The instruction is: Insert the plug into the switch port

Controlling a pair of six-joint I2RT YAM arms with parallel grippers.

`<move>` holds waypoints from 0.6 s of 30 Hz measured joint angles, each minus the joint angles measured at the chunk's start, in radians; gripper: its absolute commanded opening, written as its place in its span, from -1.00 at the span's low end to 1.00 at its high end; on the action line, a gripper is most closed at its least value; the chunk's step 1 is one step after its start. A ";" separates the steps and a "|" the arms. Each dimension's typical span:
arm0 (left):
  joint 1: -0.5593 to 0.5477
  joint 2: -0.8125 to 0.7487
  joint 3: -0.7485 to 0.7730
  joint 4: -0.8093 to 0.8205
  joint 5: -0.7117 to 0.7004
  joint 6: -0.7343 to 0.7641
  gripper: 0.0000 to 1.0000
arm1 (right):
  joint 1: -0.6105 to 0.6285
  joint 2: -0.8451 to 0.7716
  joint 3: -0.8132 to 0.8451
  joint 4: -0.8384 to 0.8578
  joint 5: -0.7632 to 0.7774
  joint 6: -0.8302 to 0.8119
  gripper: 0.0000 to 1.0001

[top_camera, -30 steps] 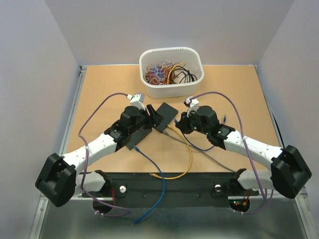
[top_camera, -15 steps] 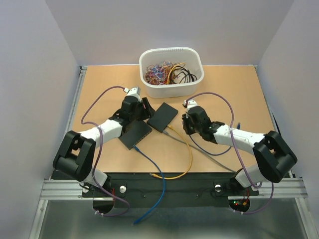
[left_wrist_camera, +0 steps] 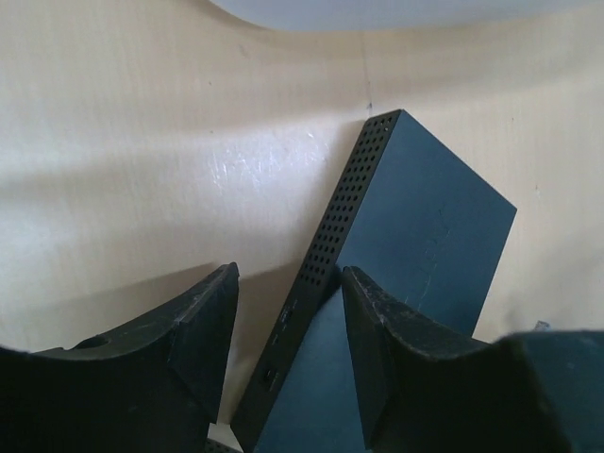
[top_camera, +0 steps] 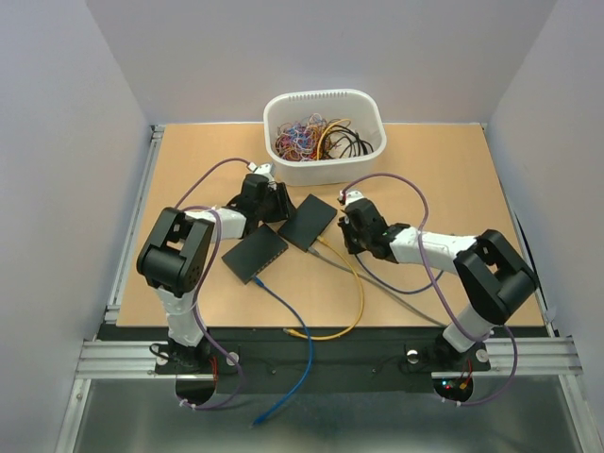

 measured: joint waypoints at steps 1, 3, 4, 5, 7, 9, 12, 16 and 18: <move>0.000 0.006 0.000 0.002 0.012 0.004 0.15 | 0.000 0.006 0.002 -0.004 0.000 0.000 -0.99; 0.000 0.013 0.000 0.017 0.033 0.009 0.13 | 0.000 0.032 0.017 -0.011 -0.004 0.000 -0.99; 0.000 0.014 0.000 0.023 0.042 0.011 0.13 | 0.000 0.040 0.021 -0.012 -0.006 0.000 -0.99; 0.000 0.015 0.000 0.029 0.053 0.014 0.12 | 0.000 0.050 0.029 -0.013 -0.008 0.000 -0.99; 0.000 0.018 0.000 0.041 0.072 0.018 0.11 | 0.000 0.075 0.051 -0.013 -0.014 -0.001 -0.99; 0.000 0.029 0.003 0.053 0.085 0.023 0.10 | 0.000 0.095 0.068 -0.012 -0.023 -0.004 -0.99; 0.000 0.053 0.010 0.069 0.113 0.027 0.08 | 0.000 0.114 0.089 -0.011 -0.039 -0.011 -0.99; 0.000 0.067 0.025 0.079 0.137 0.036 0.08 | 0.000 0.137 0.113 -0.011 -0.050 -0.013 -0.99; -0.002 0.074 0.029 0.082 0.145 0.037 0.07 | 0.000 0.148 0.127 -0.010 -0.056 -0.015 -0.99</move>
